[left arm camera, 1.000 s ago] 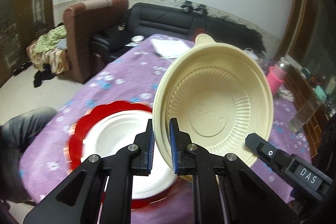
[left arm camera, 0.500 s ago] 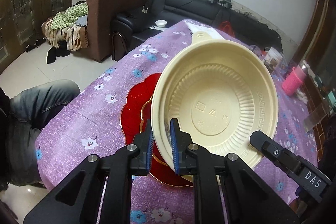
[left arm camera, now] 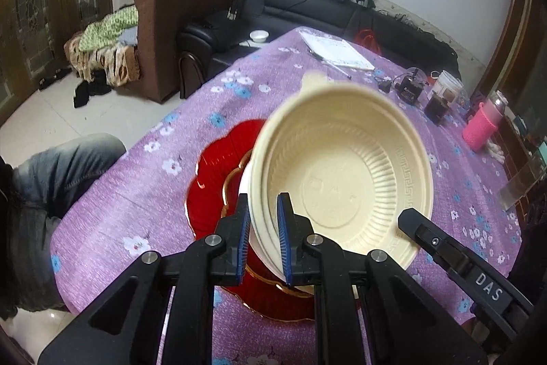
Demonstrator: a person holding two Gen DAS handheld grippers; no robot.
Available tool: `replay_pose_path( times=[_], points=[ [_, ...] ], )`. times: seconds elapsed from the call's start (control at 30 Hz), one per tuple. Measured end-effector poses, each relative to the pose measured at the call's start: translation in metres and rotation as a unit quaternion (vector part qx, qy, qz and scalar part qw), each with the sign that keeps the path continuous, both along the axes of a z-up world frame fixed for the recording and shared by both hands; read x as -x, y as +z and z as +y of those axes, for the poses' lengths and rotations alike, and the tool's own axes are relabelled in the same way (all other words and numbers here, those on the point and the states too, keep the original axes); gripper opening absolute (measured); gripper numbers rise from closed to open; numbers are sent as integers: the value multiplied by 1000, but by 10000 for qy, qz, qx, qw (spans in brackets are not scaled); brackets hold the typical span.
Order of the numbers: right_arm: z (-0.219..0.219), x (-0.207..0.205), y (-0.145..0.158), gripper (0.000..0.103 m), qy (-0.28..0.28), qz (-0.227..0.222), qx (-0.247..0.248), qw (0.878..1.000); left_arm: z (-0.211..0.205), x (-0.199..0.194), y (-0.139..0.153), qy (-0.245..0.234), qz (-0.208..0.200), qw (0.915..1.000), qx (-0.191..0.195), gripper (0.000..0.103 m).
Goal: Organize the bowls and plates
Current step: 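Lower the cream bowl into the white bowl on the stack, then open both tools and release the cream bowl, then withdraw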
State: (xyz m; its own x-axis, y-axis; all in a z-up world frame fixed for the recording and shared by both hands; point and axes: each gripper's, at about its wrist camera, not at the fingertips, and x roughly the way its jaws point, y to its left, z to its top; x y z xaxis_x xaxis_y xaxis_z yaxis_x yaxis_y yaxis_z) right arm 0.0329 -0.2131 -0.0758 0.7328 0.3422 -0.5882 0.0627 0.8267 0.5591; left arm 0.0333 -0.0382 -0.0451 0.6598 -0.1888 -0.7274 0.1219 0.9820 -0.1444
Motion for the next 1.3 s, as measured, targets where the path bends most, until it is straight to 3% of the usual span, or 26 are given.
replay_pose_path(
  times=[0.07, 0.13, 0.2, 0.27, 0.3, 0.33, 0.47, 0.57, 1.0, 1.3],
  points=[
    [-3, 0, -2, 16, -70, -56, 28, 10000, 0, 2, 4, -14, -208, 9996, -168, 32],
    [-5, 1, -2, 26, -80, -136, 18, 9999, 1, 8, 9, -27, -485, 9983, -323, 50],
    [-11, 5, -1, 34, -111, -379, -121, 9991, 4, 20, 17, 39, -973, 9934, -601, 52],
    [-20, 15, 4, 43, -248, -759, -25, 9968, 5, 30, 22, 143, -1364, 9865, -900, 66],
    [-25, 20, 5, 45, -312, -917, 24, 9953, 4, 34, 24, 193, -1491, 9830, -1056, 84],
    [-31, 24, 6, 45, -397, -1054, 51, 9936, 4, 39, 24, 257, -1554, 9800, -1215, 92],
    [-45, 36, 9, 45, -452, -1305, -1, 9904, 0, 56, 31, 361, -2015, 9683, -1434, 92],
    [-42, 45, 14, 45, -380, -1404, 205, 9891, -4, 60, 36, 283, -2092, 9666, -1456, 92],
    [-13, 64, 17, 45, 165, -1352, 499, 9894, 17, 45, 32, 470, -1338, 9878, -638, 92],
    [2, 59, 22, 45, 349, -1307, 498, 9896, 22, 40, 22, 613, -1093, 9906, -549, 92]
  ],
)
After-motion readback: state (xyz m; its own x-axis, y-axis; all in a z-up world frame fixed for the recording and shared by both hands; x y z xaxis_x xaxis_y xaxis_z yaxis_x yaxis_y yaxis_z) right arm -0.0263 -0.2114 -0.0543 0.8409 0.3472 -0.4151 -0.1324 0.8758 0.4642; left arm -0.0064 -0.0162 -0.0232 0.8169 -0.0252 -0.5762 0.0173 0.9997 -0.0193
